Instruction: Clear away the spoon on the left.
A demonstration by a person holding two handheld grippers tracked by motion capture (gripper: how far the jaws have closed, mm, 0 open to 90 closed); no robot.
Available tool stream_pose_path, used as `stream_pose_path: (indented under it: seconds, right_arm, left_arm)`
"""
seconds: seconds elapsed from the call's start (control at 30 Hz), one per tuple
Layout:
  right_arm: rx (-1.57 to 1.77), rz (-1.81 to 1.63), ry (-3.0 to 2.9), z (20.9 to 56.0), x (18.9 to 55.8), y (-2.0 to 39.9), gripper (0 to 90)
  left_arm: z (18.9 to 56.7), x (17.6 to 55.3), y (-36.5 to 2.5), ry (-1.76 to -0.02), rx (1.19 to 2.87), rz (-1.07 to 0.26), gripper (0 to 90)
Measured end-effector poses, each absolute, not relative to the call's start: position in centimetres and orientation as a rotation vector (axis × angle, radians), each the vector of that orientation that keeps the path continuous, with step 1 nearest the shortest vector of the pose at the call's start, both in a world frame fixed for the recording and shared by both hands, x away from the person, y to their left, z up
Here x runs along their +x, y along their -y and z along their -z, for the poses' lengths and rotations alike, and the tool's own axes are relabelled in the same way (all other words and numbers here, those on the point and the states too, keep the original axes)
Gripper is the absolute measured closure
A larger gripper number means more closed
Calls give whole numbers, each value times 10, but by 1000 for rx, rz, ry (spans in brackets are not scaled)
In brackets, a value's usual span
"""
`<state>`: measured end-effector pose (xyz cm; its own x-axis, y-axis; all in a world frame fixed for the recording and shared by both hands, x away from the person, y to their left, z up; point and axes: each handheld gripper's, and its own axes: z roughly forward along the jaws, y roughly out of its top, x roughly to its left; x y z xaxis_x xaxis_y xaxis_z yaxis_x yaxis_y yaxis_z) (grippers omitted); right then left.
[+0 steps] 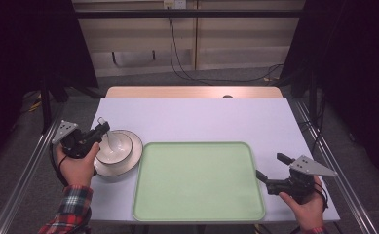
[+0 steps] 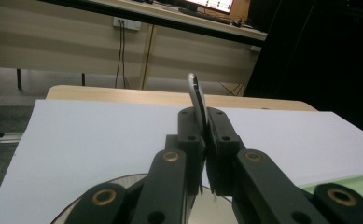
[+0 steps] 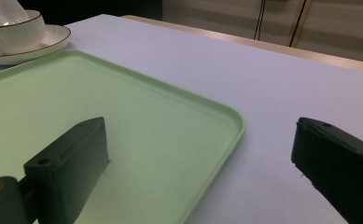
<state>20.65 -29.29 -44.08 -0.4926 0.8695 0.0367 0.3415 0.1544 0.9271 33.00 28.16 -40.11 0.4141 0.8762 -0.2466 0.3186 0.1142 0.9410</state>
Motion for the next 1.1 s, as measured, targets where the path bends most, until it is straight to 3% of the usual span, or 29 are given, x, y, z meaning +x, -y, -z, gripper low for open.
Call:
stream_pose_path:
  seconds: [1.1]
  right_arm:
    - [1151, -1323, -1923, 443, 208, 293, 12]
  left_arm:
    - [353, 322, -259, -1009, 1482, -481, 856]
